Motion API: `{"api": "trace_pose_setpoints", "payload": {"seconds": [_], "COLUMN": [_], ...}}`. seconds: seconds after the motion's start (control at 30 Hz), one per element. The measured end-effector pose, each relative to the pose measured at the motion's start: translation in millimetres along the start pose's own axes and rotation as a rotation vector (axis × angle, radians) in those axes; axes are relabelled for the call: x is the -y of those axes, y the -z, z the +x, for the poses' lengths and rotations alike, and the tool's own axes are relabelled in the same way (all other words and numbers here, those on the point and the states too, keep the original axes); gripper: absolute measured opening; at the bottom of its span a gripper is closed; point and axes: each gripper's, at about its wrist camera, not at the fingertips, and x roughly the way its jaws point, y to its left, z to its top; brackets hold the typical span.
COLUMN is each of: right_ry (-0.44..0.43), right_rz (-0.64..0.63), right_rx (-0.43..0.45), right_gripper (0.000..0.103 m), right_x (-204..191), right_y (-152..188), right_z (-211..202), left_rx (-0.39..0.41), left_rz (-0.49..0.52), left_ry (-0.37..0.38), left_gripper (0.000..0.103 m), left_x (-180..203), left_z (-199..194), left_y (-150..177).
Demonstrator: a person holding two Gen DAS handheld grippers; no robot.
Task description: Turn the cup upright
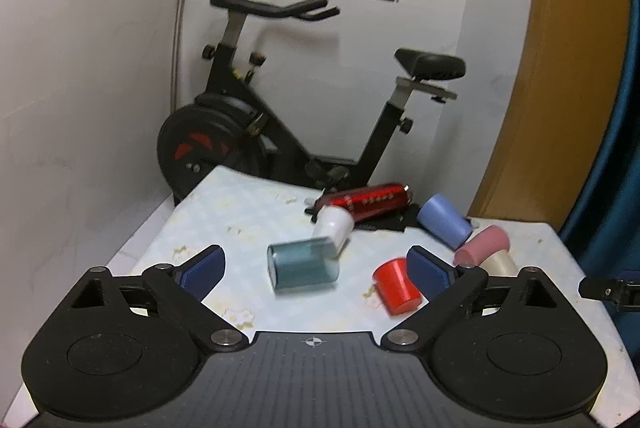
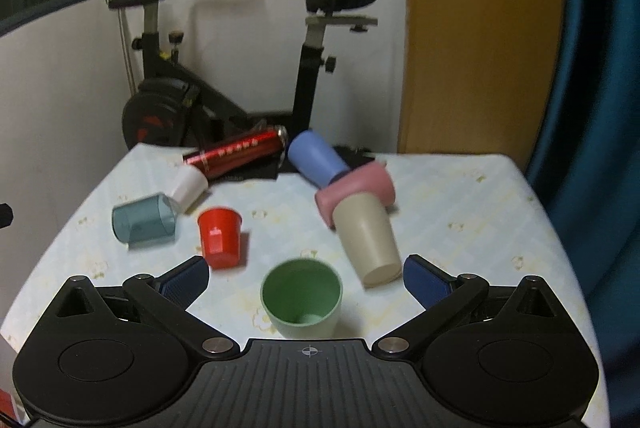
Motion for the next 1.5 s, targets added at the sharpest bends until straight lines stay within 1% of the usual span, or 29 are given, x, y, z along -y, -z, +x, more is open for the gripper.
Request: {"api": "trace_pose_setpoints", "payload": {"seconds": [0.03, 0.07, 0.13, 0.27, 0.37, 0.47, 0.73, 0.87, 1.5], "right_ry": [0.005, 0.010, 0.017, 0.029, 0.033, 0.036, 0.038, 0.035, 0.044], "right_rz": [0.000, -0.001, -0.004, -0.008, -0.015, -0.020, -0.033, -0.025, -0.011], "right_rx": [0.014, 0.027, 0.055, 0.123, 0.171, 0.201, 0.219, 0.222, 0.234], "right_gripper": [0.103, 0.103, 0.103, 0.103, 0.103, 0.103, 0.103, 0.103, 0.103], "right_x": [0, 1, 1, -1, -3, -5, -11, -11, -7], "right_y": [-3, -5, -12, -24, -32, -37, -39, -38, -41], "right_z": [-7, -14, -27, -54, -71, -83, -95, -98, -103], "left_rx": [0.014, 0.028, 0.078, 0.161, 0.204, 0.236, 0.262, 0.268, 0.276], "left_rz": [0.007, 0.016, 0.051, 0.080, 0.086, 0.088, 0.124, 0.131, 0.161], "left_ry": [0.003, 0.001, 0.010, 0.038, 0.068, 0.075, 0.041, 0.030, 0.024], "left_gripper": [0.099, 0.103, 0.103, 0.103, 0.103, 0.103, 0.103, 0.103, 0.103], "left_x": [3, 7, 15, 29, 39, 47, 64, 64, 66], "left_z": [-5, -8, -20, -41, -54, -65, -78, -79, -80], "left_y": [-4, -7, -15, -29, -35, -39, -35, -36, -39]}}
